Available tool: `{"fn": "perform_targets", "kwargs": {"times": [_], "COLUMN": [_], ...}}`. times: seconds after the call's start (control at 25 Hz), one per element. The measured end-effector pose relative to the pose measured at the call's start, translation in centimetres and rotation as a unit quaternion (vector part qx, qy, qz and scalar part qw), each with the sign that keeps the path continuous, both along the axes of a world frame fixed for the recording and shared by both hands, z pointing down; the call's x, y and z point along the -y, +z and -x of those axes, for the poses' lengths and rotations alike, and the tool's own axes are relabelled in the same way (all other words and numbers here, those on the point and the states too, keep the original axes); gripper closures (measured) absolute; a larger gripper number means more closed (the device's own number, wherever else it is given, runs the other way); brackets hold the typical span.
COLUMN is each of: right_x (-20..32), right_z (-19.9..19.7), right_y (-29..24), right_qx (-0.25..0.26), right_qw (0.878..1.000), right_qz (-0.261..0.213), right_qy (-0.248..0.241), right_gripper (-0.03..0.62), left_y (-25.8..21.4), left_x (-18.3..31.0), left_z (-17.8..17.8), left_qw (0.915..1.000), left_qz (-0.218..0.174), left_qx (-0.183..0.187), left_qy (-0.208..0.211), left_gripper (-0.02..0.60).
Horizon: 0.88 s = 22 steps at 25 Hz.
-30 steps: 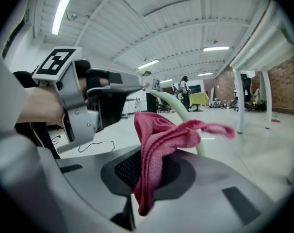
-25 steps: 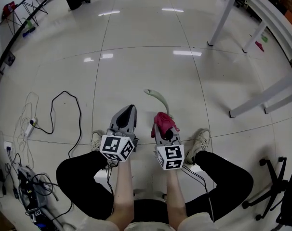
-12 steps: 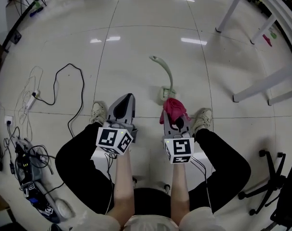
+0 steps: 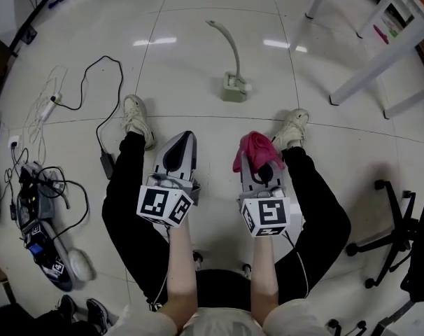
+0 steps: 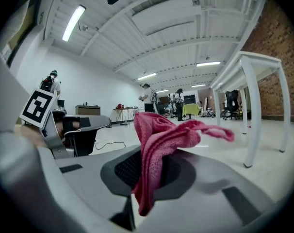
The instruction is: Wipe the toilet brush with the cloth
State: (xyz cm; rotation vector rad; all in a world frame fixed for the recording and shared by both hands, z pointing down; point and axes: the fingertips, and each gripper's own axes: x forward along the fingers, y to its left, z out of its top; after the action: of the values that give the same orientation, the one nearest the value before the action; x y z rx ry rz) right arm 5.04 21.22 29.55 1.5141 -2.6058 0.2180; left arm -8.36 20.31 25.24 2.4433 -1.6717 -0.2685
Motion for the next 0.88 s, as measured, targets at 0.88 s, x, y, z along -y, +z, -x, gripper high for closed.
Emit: {"fn": "perform_targets", "kwargs": {"times": [0.88], "right_x": [-27.5], "right_z": [-9.6], "right_y": [-12.4], "right_qx": [0.037], "right_qw": [0.993], "right_qz": [-0.109], "right_qy": [-0.019], "right_gripper": [0.562], "left_y": [-7.3], "left_x": [-28.5], "left_z": [-9.0], "left_qw": [0.9976], "left_qz": [-0.040], "left_qx": [0.049], "left_qy": [-0.027], "left_gripper": [0.577]}}
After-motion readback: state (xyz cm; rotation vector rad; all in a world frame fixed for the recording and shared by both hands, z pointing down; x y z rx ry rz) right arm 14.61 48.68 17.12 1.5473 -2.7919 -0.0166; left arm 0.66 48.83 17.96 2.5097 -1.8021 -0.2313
